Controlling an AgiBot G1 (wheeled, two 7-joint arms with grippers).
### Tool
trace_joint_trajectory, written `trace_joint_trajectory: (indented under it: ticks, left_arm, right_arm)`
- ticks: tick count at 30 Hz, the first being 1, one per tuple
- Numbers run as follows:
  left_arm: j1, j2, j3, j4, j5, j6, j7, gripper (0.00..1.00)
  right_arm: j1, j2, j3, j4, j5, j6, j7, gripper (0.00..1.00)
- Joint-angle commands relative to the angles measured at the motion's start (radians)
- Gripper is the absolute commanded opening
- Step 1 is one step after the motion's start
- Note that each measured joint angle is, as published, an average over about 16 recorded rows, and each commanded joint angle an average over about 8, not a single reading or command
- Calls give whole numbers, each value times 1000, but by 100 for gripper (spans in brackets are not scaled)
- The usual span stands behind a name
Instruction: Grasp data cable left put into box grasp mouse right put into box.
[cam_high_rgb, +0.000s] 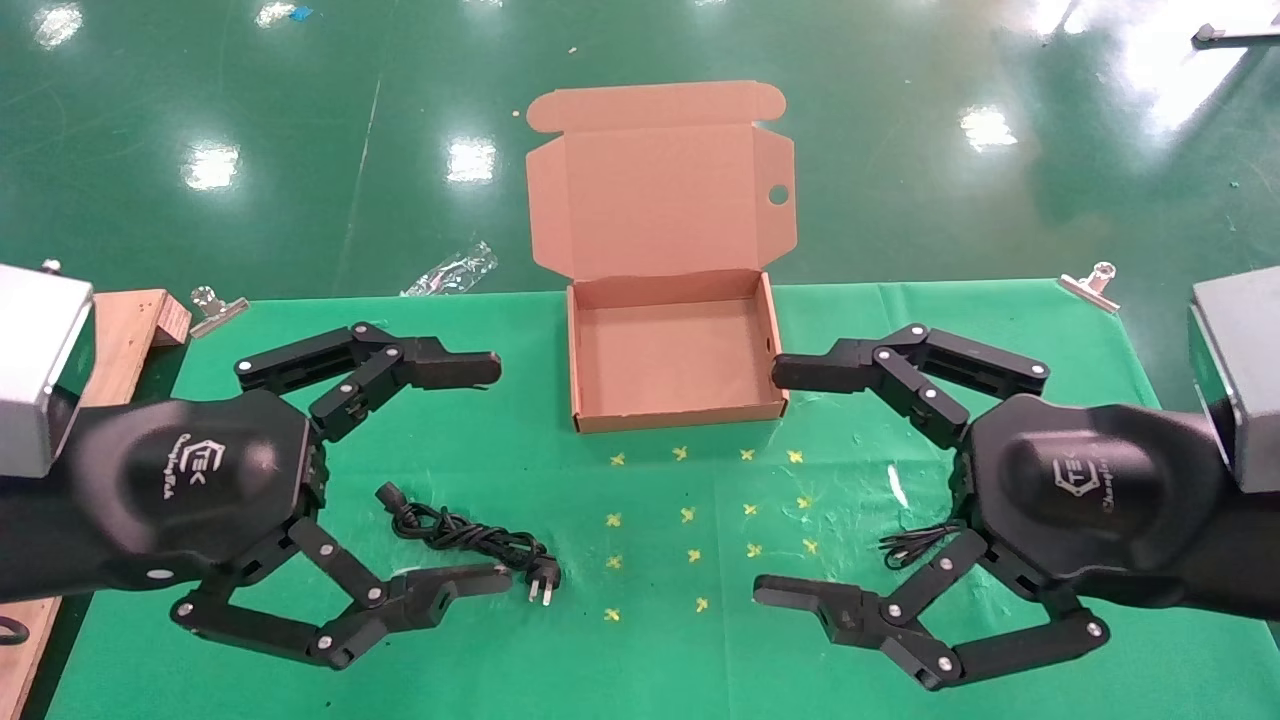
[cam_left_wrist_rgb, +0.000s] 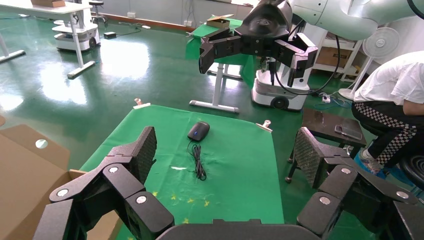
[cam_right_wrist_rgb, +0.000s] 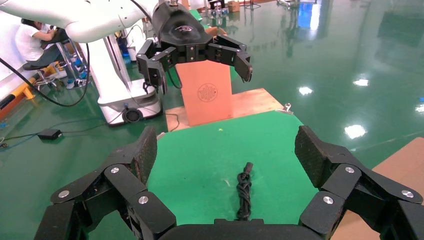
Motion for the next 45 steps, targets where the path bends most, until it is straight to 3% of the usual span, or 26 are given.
trace_joint_trajectory:
  ticks: [1,29,33,37,41,45]
  left_arm:
    - [0,0,0,0,0,0,0,100]
    - [0,0,0,0,-1,0,0,100]
    - [1,-1,4,-4,14,-1,6,100]
    - [-17,2,40,-31,130,-15,39,100]
    - [-67,25,110,-60,356,-46,96,100]
    - [-114,75,188,-65,593,-97,143,100]
  right_arm:
    - [0,0,0,0,0,0,0,100]
    - [0,0,0,0,0,0,0,100]
    - [3,18,-8,8,-39,0,-5,100]
    - [11,67,-40,34,-170,15,-4,100]
    - [13,115,-74,53,-307,47,13,100]
    - [-3,138,-87,55,-367,77,23,100]
